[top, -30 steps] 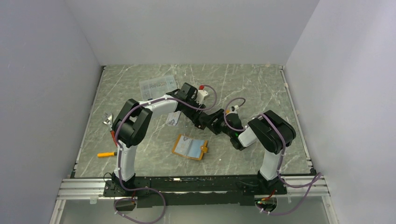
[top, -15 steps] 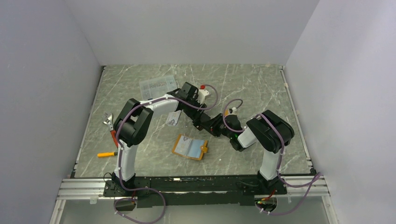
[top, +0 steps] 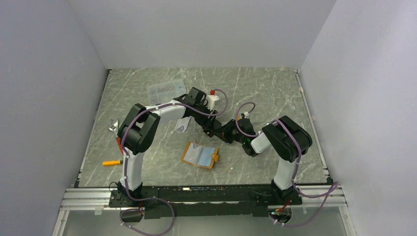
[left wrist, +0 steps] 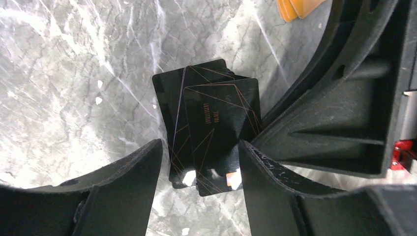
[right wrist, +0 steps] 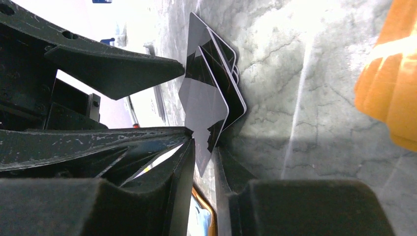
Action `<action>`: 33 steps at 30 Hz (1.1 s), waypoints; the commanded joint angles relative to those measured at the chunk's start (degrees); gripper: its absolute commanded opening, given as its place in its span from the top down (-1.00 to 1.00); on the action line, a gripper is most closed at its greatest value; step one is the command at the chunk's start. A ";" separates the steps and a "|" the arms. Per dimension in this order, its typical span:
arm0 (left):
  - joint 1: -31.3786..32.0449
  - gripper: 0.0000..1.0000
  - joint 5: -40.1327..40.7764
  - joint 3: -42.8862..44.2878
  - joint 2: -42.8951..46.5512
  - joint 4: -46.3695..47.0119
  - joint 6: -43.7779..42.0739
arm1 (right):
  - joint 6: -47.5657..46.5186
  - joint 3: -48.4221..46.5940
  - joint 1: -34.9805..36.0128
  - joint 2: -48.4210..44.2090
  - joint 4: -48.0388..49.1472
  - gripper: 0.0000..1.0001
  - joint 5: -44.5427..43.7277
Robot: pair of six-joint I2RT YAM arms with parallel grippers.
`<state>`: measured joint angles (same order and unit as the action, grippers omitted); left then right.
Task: Put the credit cards into the card holder
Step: Pick up the credit card from the center of the board.
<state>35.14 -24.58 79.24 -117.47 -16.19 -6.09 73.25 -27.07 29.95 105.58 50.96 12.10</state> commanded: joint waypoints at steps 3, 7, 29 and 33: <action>-2.19 -0.29 -13.64 -4.36 -3.28 -8.98 5.68 | -1.49 -0.64 -0.86 1.04 -3.62 0.54 -1.75; -2.45 -0.27 -15.07 -5.54 -2.61 -7.33 8.24 | -1.68 -1.58 -0.86 1.75 -3.36 0.61 -1.83; -12.39 -0.28 -15.31 -2.76 2.44 -9.89 7.63 | -3.04 5.09 -2.01 -6.05 4.66 1.00 1.97; -14.07 -0.31 -16.48 -2.32 4.79 -10.86 7.78 | -3.90 4.43 -2.26 -6.69 6.96 1.00 4.27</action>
<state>22.74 -41.58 76.47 -116.27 -23.03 2.22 71.92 -22.44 28.14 100.62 52.93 14.06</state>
